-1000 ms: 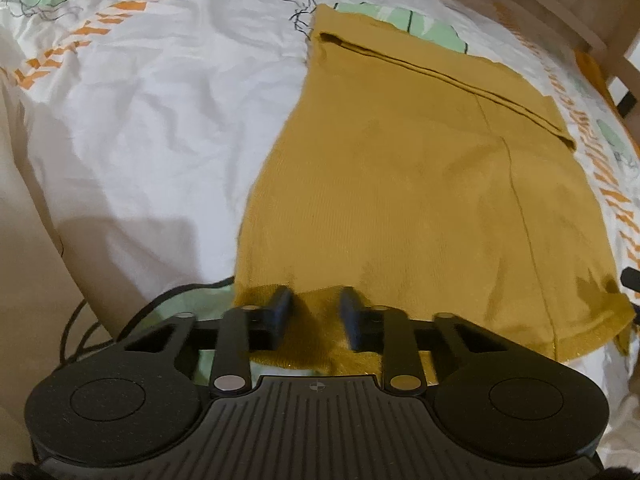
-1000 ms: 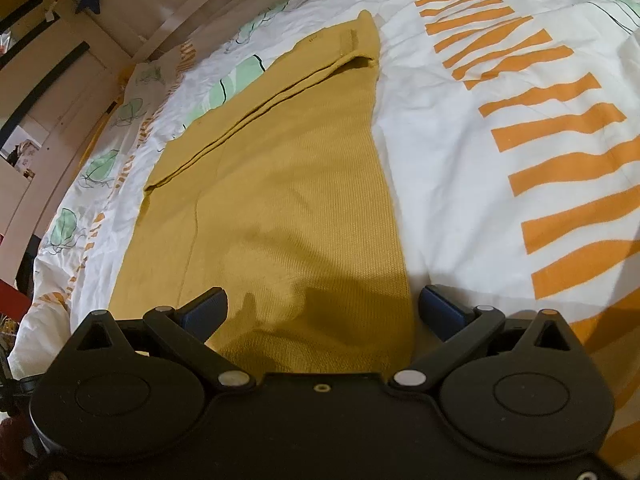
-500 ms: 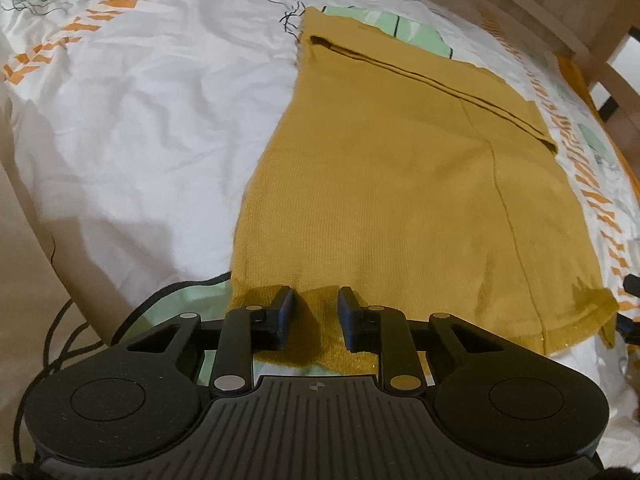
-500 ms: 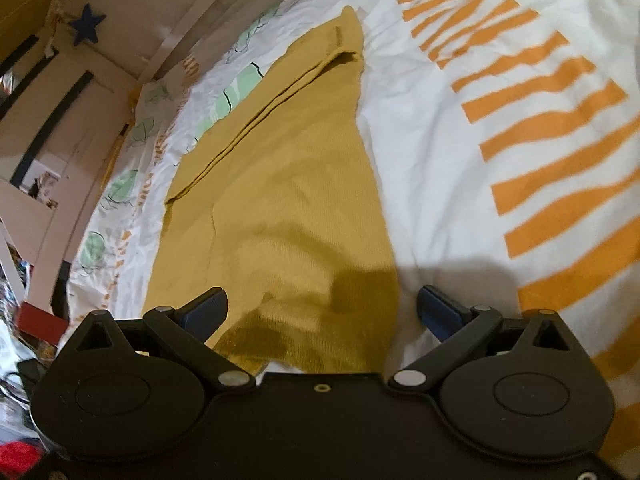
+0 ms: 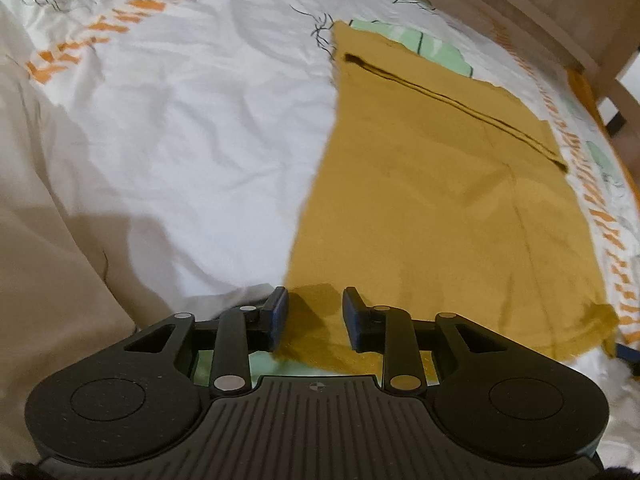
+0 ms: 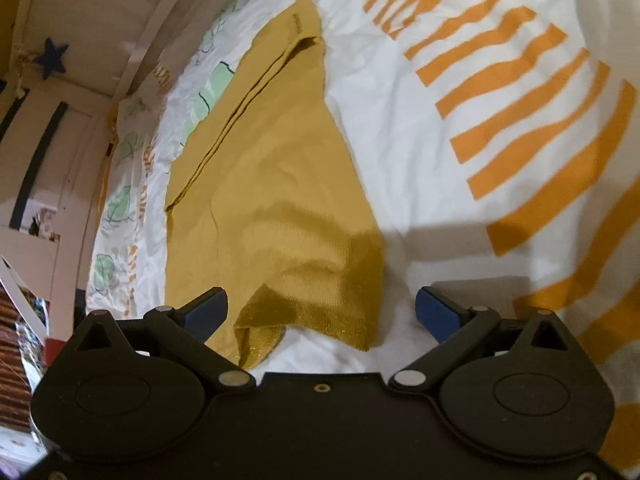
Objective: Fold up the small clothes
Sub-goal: 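Grasp the sweater hem with the left tool while the right tool grasps it too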
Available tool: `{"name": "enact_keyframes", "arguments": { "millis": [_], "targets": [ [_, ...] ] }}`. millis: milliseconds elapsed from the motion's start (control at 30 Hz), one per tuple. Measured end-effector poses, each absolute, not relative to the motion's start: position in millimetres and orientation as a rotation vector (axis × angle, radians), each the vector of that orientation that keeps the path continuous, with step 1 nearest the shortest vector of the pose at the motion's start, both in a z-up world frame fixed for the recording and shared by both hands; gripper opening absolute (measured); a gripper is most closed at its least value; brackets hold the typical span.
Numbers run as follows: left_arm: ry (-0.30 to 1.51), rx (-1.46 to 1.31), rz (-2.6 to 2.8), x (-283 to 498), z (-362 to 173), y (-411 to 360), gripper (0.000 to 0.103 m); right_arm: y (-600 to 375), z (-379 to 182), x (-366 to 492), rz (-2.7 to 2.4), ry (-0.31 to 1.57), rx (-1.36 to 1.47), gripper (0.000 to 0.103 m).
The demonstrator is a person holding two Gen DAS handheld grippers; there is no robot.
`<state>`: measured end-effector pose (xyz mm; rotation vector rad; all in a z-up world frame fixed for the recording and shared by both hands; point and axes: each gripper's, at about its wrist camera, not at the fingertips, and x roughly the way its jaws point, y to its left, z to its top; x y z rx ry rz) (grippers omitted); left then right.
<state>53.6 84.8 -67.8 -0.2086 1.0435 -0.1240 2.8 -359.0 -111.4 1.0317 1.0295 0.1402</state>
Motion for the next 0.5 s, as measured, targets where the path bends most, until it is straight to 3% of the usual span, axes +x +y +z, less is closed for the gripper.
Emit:
{"name": "enact_keyframes", "arguments": {
  "millis": [133,300,433,467,500],
  "targets": [
    [1.067,-0.163,-0.151,59.2,-77.5,76.4,0.037,-364.9,-114.3,1.6,0.121,1.037,1.074,0.099],
    [1.069,-0.182,-0.224,65.2,-80.2,70.5,0.062,-360.8,-117.9,6.9,0.123,1.06,1.058,0.099],
    [1.056,-0.2,-0.258,65.4,-81.6,69.0,0.061,-353.7,-117.2,12.2,0.16,1.074,1.003,0.09],
    [1.053,-0.21,-0.263,65.0,-81.0,69.4,0.057,-351.4,-116.9,13.2,0.171,1.074,0.987,0.08],
    [1.046,-0.231,-0.272,64.2,-80.6,70.4,0.046,-348.8,-117.3,14.6,0.183,1.078,0.974,0.069]
  ]
}}
